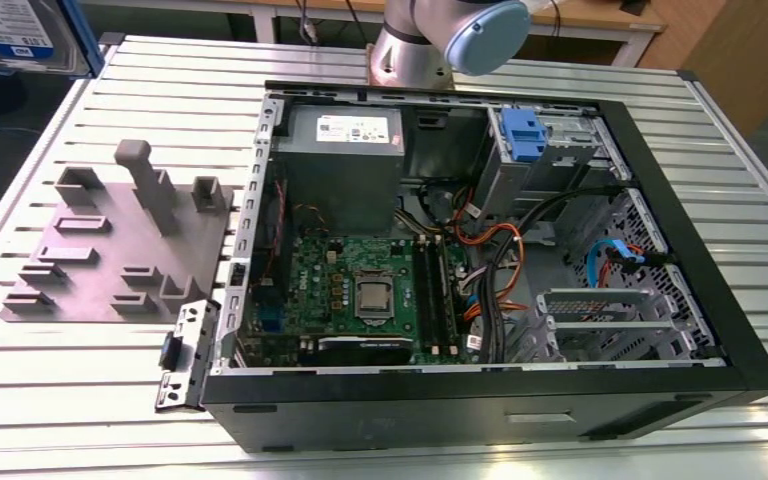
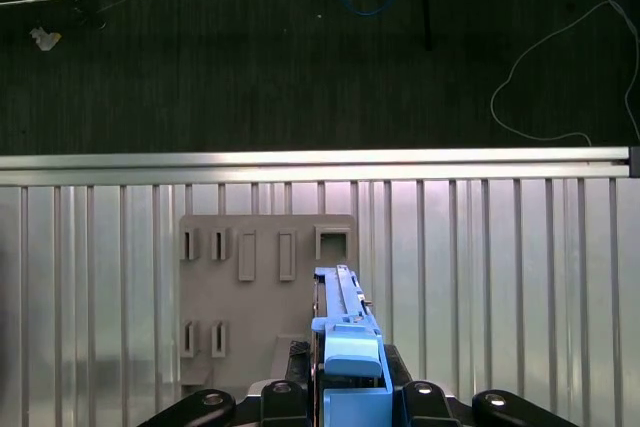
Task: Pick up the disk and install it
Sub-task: 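Pick up the disk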
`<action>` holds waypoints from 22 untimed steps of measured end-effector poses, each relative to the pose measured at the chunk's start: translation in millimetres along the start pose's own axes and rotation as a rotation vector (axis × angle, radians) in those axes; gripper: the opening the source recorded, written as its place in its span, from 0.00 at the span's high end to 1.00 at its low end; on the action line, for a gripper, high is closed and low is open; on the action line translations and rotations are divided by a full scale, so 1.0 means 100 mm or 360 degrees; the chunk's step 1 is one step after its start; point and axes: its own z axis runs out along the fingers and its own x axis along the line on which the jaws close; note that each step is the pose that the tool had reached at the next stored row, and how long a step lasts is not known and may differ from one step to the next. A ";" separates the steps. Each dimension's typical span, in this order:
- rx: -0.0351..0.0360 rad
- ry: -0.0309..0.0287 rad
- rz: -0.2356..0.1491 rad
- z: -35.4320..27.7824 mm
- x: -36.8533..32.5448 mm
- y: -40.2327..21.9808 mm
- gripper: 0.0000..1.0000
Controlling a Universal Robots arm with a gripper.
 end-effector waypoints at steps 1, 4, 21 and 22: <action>0.0000 0.00000 0.0000 0.000 0.001 0.000 0.63; 0.0000 0.00000 0.0000 0.000 0.001 -0.009 0.63; 0.0000 0.00000 0.0000 0.000 0.000 -0.044 0.63; 0.0000 0.00001 0.0000 0.000 0.000 -0.048 0.63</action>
